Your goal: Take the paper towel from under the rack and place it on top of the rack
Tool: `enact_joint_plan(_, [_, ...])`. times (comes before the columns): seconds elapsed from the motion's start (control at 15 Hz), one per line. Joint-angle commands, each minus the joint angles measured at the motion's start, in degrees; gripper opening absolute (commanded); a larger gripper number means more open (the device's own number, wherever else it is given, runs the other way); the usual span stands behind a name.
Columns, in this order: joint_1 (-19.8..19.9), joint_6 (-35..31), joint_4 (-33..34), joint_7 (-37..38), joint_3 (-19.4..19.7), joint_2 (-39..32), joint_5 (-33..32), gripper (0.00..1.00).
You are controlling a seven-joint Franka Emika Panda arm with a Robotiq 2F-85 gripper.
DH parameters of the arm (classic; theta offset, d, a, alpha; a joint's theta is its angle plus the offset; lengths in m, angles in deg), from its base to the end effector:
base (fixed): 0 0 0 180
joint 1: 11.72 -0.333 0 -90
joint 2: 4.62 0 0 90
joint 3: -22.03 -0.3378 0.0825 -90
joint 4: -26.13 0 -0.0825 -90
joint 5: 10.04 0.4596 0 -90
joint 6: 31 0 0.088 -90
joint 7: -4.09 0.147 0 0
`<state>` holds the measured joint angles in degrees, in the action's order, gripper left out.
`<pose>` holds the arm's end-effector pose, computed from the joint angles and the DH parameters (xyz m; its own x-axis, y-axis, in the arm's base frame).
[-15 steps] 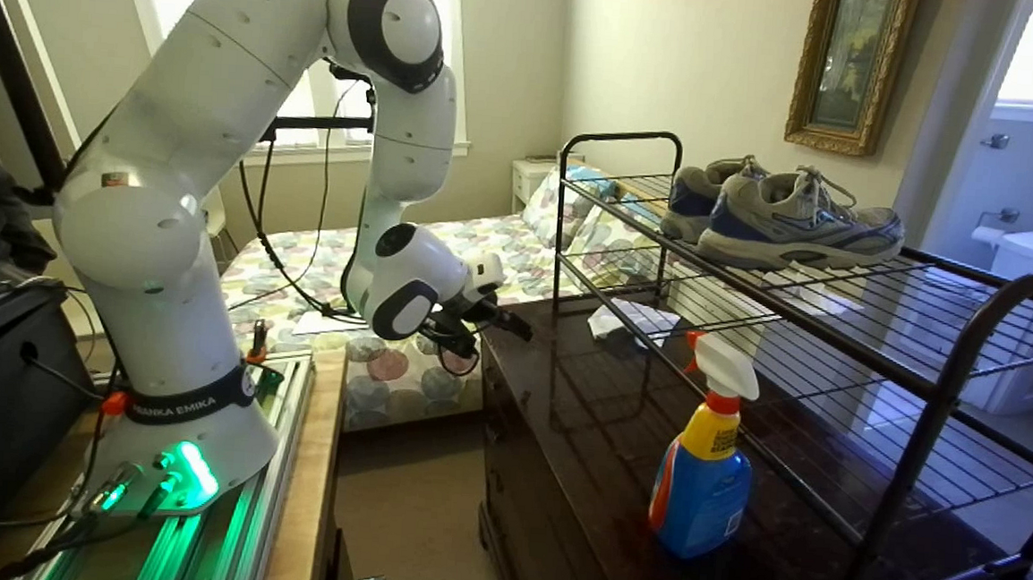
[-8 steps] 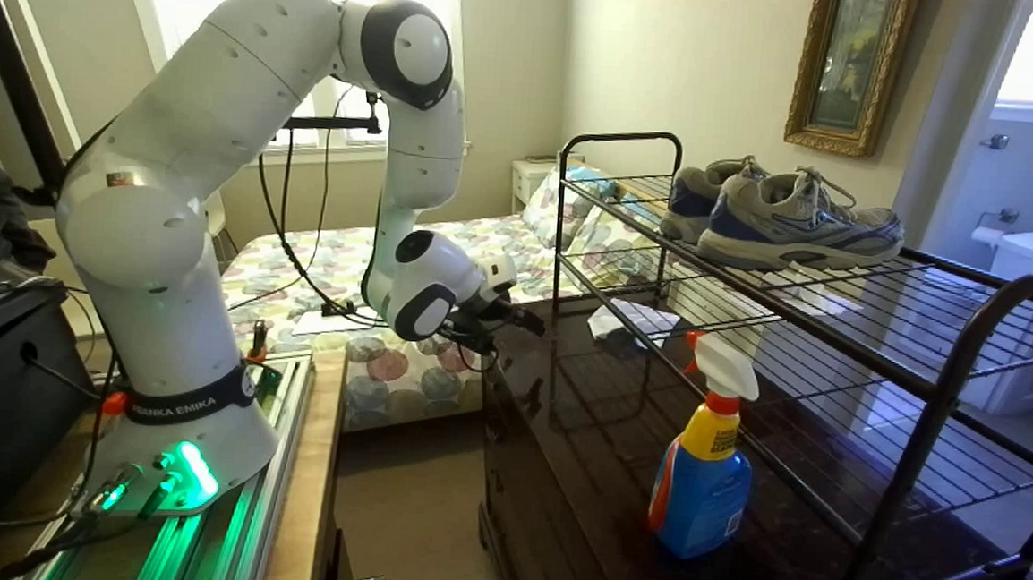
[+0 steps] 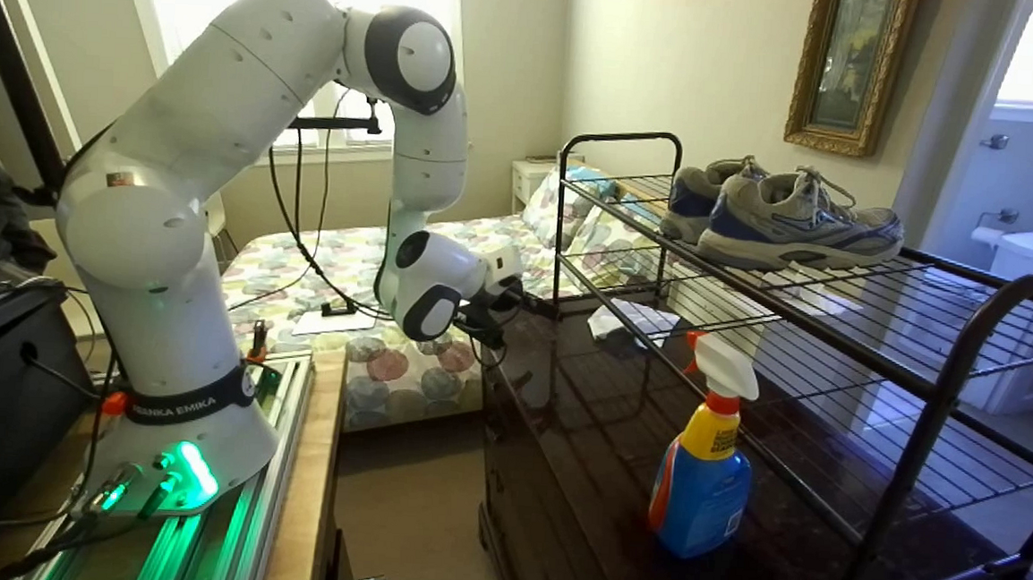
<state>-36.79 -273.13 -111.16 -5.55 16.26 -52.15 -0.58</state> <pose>0.4561 0.2460 0.0302 0.4691 0.2914 0.8337 0.4181 -0.9048 0.0810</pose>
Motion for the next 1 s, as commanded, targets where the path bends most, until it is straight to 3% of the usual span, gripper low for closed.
enact_joint_plan(0.0, [-3.8, 0.5, 9.7, 4.5, 3.5, -3.3, 3.3, 1.00])
enact_joint_plan(0.07, [-0.4, -6.3, 8.8, 2.5, 0.1, -6.6, 3.3, 1.00])
enact_joint_plan(0.13, [-5.7, 0.4, 13.7, 6.0, 5.6, -4.8, 3.7, 1.00])
enact_joint_plan(0.27, [-4.0, -3.2, 12.7, 5.4, 3.9, -7.7, 3.8, 1.00])
enact_joint_plan(0.47, [-7.3, 0.5, 16.8, 9.3, 7.9, -8.8, 4.2, 1.00])
enact_joint_plan(0.6, [-7.1, -2.4, 17.0, 9.7, 7.6, -11.1, 5.1, 1.00])
enact_joint_plan(0.73, [-9.6, -0.5, 20.2, 12.5, 10.0, -12.9, 6.1, 1.00])
enact_joint_plan(0.93, [-9.9, -1.6, 20.7, 13.3, 9.7, -15.5, 6.2, 1.00])
